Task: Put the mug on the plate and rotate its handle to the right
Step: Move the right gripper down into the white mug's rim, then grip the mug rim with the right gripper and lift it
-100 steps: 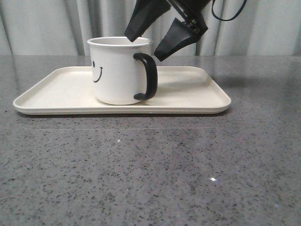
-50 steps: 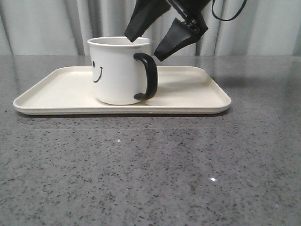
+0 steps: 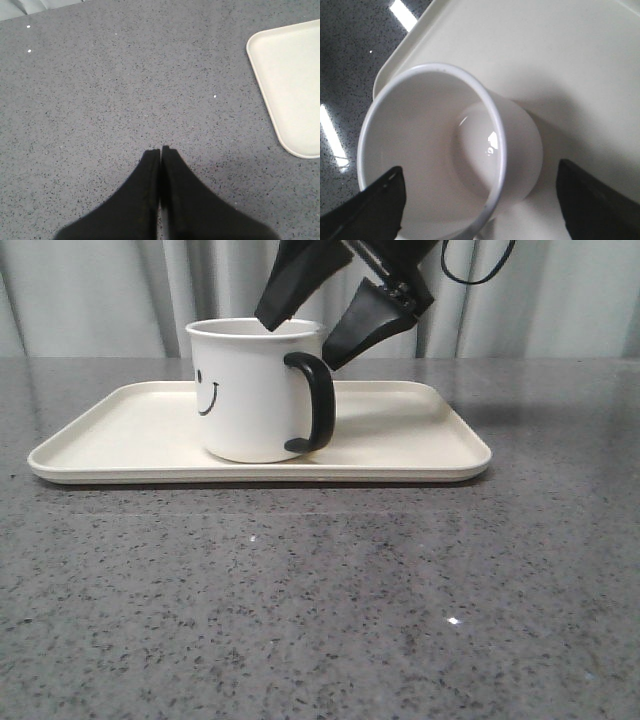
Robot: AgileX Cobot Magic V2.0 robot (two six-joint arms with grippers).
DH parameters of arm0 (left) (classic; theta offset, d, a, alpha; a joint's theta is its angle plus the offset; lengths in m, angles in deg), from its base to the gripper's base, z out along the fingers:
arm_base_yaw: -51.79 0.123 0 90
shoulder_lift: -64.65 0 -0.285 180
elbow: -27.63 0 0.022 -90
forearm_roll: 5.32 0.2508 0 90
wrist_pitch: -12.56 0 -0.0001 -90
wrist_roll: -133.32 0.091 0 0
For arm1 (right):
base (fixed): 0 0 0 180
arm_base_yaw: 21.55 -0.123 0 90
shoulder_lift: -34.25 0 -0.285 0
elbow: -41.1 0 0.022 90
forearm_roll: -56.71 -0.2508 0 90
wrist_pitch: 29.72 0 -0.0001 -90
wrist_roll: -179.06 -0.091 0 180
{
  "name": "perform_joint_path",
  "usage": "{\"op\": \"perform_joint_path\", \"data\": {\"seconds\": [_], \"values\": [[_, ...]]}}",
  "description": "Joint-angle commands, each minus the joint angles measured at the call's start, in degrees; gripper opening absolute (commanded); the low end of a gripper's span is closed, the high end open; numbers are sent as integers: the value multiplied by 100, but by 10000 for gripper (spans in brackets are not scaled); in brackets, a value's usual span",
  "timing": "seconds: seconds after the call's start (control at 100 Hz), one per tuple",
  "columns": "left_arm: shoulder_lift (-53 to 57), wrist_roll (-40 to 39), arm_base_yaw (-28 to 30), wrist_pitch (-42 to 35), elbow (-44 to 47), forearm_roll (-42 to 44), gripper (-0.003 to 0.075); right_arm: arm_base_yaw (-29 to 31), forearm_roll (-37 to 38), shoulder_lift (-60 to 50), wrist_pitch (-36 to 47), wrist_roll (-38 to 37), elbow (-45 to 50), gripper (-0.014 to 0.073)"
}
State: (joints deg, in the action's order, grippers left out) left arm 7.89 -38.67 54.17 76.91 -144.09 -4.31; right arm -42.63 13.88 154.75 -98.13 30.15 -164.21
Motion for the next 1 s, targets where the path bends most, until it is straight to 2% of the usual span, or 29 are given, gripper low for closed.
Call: {"op": "perform_joint_path", "data": {"seconds": [0.0,0.19,0.26,0.33,0.55,0.68,0.83,0.99], "values": [[35,-57,18,-315,-124,-64,-20,8,-154,-285,60,17,-157,610],[35,-57,18,-300,-124,-64,-20,8,-147,-181,-156,-9,-152,608],[35,-57,18,-300,-124,-64,-20,8,-147,-181,-177,-14,-152,572],[35,-57,18,-300,-124,-64,-20,8,-147,-181,-187,-14,-152,482],[35,-57,18,-300,-124,-64,-20,8,-158,-181,-281,-14,-169,90],[35,-57,18,-300,-124,-64,-20,8,-180,-181,-315,-14,-169,-74],[35,-57,18,-300,-124,-64,-20,8,-215,-181,-323,-1,-253,-60],[35,-57,18,-300,-124,-64,-20,15,-209,-192,-620,140,-779,-60]]}}
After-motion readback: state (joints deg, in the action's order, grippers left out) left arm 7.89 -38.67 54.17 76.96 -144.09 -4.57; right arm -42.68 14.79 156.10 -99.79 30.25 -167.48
